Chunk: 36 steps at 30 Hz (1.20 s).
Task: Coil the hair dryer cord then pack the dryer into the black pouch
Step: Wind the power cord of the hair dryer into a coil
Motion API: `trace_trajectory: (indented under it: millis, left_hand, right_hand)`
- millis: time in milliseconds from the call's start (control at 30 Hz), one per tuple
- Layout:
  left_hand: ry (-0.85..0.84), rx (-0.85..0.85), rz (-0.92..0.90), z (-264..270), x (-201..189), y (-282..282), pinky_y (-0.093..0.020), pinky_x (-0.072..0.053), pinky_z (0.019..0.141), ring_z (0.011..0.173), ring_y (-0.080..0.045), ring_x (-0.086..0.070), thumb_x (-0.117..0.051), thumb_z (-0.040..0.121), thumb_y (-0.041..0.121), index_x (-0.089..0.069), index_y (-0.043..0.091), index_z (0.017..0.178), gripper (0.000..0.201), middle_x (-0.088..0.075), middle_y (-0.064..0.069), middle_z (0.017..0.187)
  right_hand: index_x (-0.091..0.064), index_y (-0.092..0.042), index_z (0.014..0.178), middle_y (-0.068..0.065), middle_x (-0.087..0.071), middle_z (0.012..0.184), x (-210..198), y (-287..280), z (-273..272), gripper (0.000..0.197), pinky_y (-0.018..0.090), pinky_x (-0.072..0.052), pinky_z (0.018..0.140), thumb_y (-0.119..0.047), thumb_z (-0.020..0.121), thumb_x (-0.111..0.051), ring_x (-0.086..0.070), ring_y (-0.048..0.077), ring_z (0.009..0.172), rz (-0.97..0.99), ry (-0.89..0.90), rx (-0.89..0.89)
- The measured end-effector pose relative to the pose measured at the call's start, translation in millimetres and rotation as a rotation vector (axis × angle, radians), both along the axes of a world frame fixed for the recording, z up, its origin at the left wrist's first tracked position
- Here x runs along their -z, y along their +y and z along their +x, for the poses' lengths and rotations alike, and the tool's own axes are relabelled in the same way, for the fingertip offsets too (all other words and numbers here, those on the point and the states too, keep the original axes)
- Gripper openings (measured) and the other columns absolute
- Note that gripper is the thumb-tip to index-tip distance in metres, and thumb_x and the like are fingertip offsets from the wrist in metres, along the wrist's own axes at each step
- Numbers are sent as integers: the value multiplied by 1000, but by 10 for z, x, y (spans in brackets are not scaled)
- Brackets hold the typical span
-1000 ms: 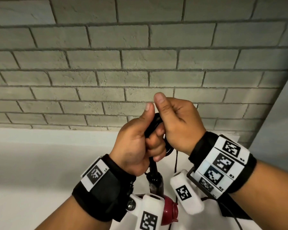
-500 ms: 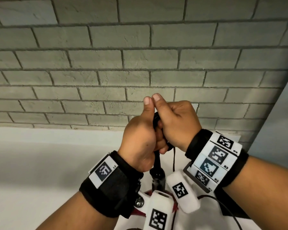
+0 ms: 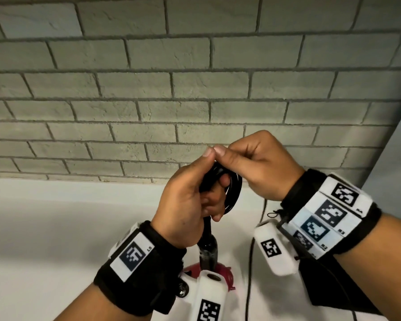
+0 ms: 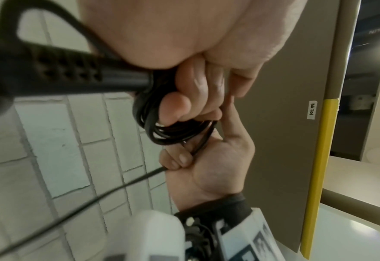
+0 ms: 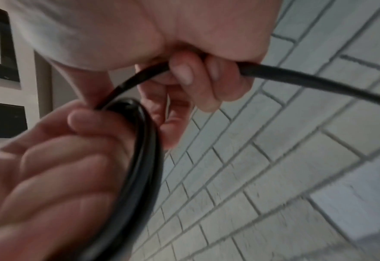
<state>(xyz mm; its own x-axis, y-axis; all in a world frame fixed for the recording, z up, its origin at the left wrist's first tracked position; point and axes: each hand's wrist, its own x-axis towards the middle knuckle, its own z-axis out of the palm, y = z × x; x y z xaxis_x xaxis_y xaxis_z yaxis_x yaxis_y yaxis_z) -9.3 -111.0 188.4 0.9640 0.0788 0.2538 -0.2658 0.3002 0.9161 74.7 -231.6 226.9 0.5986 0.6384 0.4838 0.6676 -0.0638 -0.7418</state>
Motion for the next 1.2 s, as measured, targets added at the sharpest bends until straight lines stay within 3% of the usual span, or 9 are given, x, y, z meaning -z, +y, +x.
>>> trace_trajectory:
  millis: [133,333,467,600,700,800,967,1100,1200]
  left_hand:
    - [-50,43,107,-5,34,75,-30,-16,44,32,-10,-28,-59,71,37,-56,3,70,34,-34,6,40]
    - [-58,-19,164,-17,32,54,-25,-18,43,32,-14,-30,-50,87,33,-57,3,71,35,-36,2,38]
    - [-41,-56,84,22,6,76,-39,-13,48,33,-13,-25,-52,87,34,-57,6,67,35,-30,3,41]
    - [-29,-74,48,48,49,81,-41,-10,48,34,-13,-21,-52,86,32,-56,5,64,35,-29,4,40]
    - [-27,-69,27,59,53,76,-40,-11,48,34,-14,-21,-51,86,32,-56,5,63,35,-29,4,39]
    - [-22,-58,-11,78,42,69,-35,-14,46,35,-13,-19,-52,86,32,-57,7,62,35,-28,5,40]
    - [11,-37,-62,138,79,26,-31,-15,44,35,-12,-18,-52,86,32,-55,6,64,34,-27,6,39]
    - [40,4,-189,166,43,89,-28,-16,42,33,-9,-17,-50,83,36,-55,10,62,34,-23,9,38]
    - [29,2,-211,192,-21,150,-27,-16,42,34,-9,-15,-49,82,38,-54,11,62,34,-21,10,38]
  right_hand:
    - [-75,-7,72,25,-69,64,-229,-175,96,37,54,-52,53,-44,76,-74,-63,45,59,-106,-131,-98]
    - [-66,-6,64,3,-58,50,-326,-208,182,32,22,-42,50,-32,82,-69,-51,6,49,-175,-90,-166]
    - [-56,1,61,25,-37,52,-44,-168,276,49,35,-21,49,-41,87,-57,-27,23,46,-128,187,-236]
    - [-59,-14,62,1,-32,49,123,-168,280,32,27,-17,44,-29,89,-53,-22,13,42,-7,387,-251]
    - [-59,-14,64,2,-29,51,199,-197,272,26,20,-16,42,-22,88,-54,-21,10,42,110,491,-257]
    - [-49,-14,55,10,-27,55,270,-170,259,40,21,-17,43,-40,86,-55,-24,12,42,77,523,-235]
    - [-45,16,76,1,-17,50,378,-153,274,74,17,-10,44,-57,78,-54,-14,6,38,37,826,-261]
    - [-50,-11,65,0,-32,51,439,-254,291,43,18,-15,43,-49,85,-50,-20,8,35,86,833,-224]
    - [-62,-11,70,4,-46,59,474,-302,273,30,20,-31,42,-31,89,-52,-32,11,36,164,741,-229]
